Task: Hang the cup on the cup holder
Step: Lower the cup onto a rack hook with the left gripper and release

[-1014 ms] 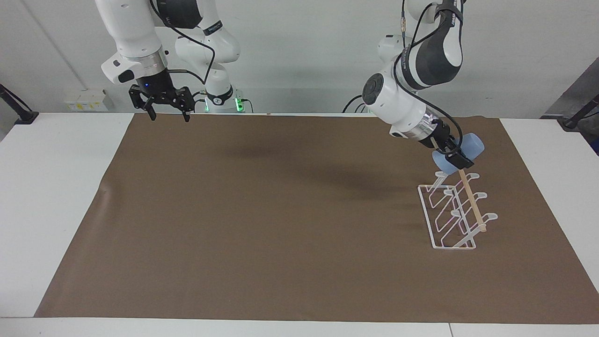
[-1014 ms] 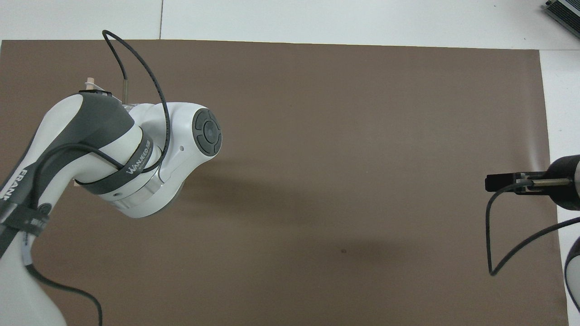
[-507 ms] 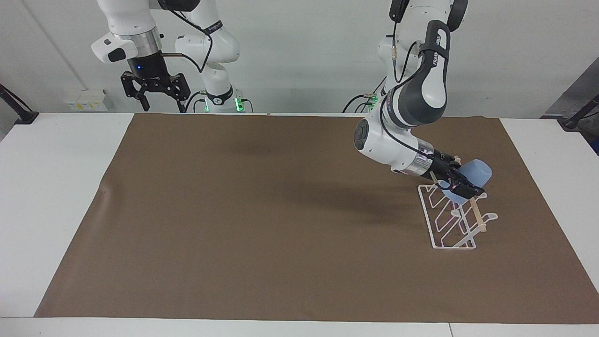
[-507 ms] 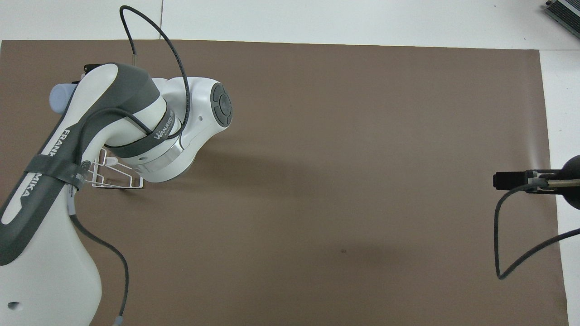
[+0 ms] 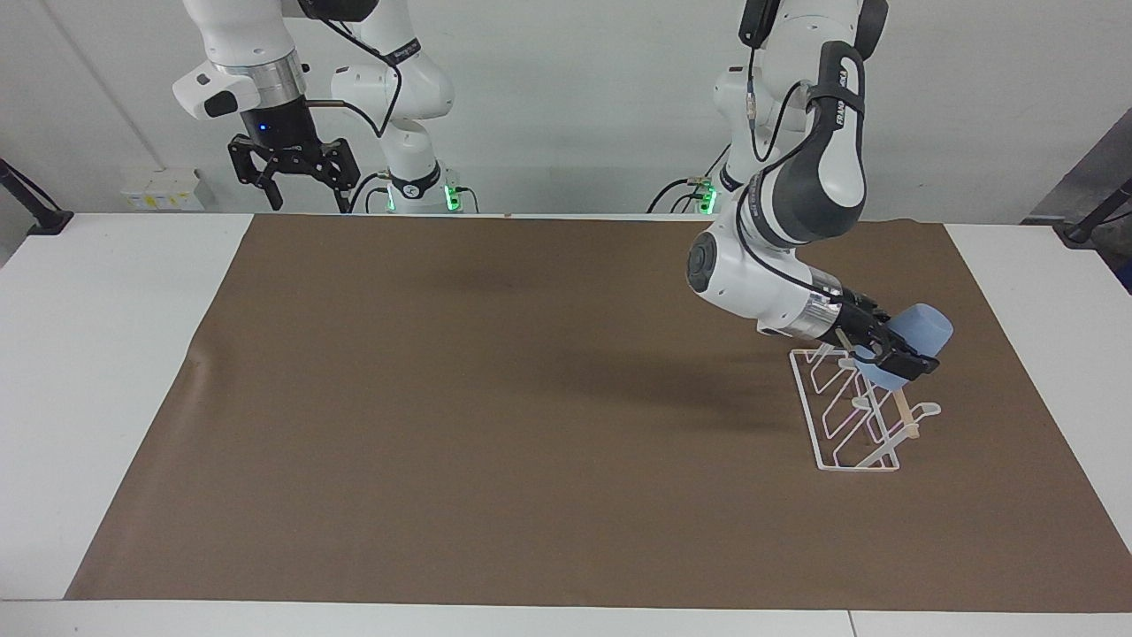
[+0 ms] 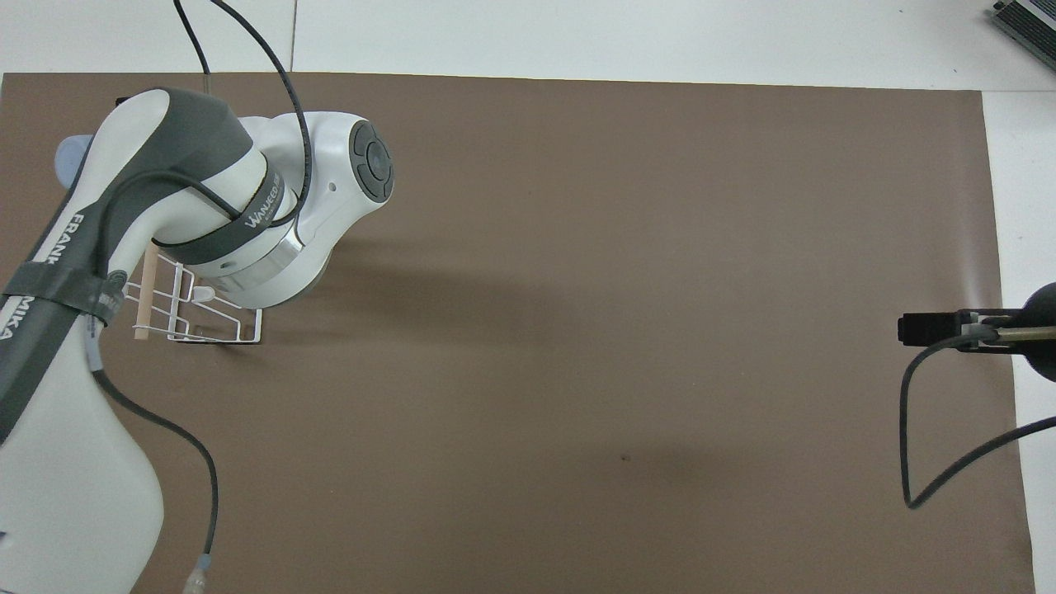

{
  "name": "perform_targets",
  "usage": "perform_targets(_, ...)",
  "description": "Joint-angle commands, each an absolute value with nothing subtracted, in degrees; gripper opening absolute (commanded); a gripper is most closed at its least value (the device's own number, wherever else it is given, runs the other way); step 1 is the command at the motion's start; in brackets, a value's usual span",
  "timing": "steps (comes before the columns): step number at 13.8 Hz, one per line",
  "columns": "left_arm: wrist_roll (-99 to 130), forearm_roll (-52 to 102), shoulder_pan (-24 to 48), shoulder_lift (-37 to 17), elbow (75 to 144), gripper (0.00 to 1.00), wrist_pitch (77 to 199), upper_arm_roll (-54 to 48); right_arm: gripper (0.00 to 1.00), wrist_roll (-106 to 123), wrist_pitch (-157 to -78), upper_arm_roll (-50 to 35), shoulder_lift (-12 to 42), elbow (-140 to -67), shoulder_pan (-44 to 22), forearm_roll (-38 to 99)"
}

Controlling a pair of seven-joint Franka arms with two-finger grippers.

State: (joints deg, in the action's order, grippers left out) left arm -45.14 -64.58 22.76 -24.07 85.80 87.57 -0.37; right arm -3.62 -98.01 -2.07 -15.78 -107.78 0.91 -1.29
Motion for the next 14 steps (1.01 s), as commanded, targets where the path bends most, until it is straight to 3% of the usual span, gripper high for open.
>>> perform_targets(1, -44.38, -63.98, 22.06, -25.75, 84.02, 0.00, 89.46, -0.44, 1.00, -2.46, -98.44, -2.20, -16.26, -107.93, 1.41, -1.32)
perform_targets(14, -43.51, -66.09, 20.92, -26.81, 88.06, 0.00, 97.38, -0.26, 1.00, -2.46, -98.44, -2.20, -16.26, -107.93, 1.49, -1.32)
